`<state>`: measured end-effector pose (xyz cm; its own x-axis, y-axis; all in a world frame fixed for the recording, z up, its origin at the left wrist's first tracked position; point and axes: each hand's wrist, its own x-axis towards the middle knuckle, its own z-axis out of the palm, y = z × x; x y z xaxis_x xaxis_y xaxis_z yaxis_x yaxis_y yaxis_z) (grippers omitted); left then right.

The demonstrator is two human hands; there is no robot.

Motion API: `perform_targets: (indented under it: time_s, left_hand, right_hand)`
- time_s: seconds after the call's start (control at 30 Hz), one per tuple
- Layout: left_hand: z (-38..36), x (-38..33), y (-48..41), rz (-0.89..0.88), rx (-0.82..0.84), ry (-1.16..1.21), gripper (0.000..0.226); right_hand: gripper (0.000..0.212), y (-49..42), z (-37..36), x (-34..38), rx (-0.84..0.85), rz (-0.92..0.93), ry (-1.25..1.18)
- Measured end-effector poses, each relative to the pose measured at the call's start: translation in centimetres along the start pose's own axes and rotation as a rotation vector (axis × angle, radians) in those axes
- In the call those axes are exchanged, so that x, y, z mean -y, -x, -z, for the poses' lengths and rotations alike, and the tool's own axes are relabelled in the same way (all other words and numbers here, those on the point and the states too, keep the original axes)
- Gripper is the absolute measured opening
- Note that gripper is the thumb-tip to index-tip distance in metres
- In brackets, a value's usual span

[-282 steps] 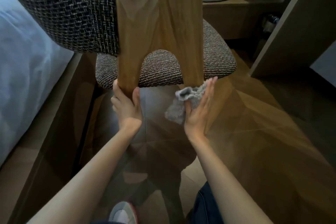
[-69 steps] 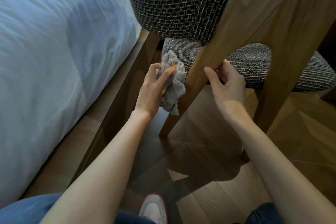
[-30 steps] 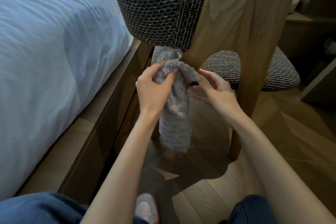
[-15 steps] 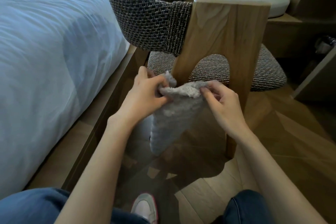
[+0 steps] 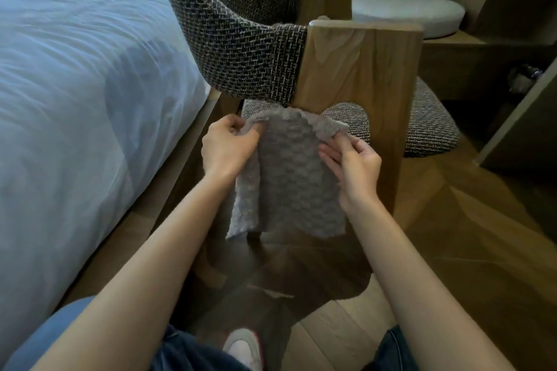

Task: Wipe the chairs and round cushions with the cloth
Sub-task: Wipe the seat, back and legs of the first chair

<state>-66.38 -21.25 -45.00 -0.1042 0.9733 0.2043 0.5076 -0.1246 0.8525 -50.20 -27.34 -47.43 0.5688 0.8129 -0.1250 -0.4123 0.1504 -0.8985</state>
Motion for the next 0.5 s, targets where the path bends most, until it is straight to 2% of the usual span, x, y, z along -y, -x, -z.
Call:
perform_targets:
  time_s: [0.1, 0.2, 0.33, 0.5]
  left_hand:
    - [-2.4, 0.0, -0.2, 0.116, -0.062, 0.311, 0.031]
    - [-3.6, 0.0, 0.6, 0.032, -0.094, 0.454, 0.044]
    - [-4.8, 0.1, 1.8, -0.236, 0.073, 0.422, 0.040]
    - [-6.7, 3.5, 1.9, -0.321, -0.054, 0.391, 0.024]
  right_hand:
    - [0.026, 0.0, -1.8, -1.3, -0.018, 0.075, -0.111]
    - [0.038, 0.4, -2.7, -2.9, 0.051, 0.221, 0.007]
    - [0.032, -0.2, -2.5, -5.0, -0.027, 0.475, 0.315]
    - [0.025, -1.4, -1.9, -7.0, -0.116, 0.524, 0.437]
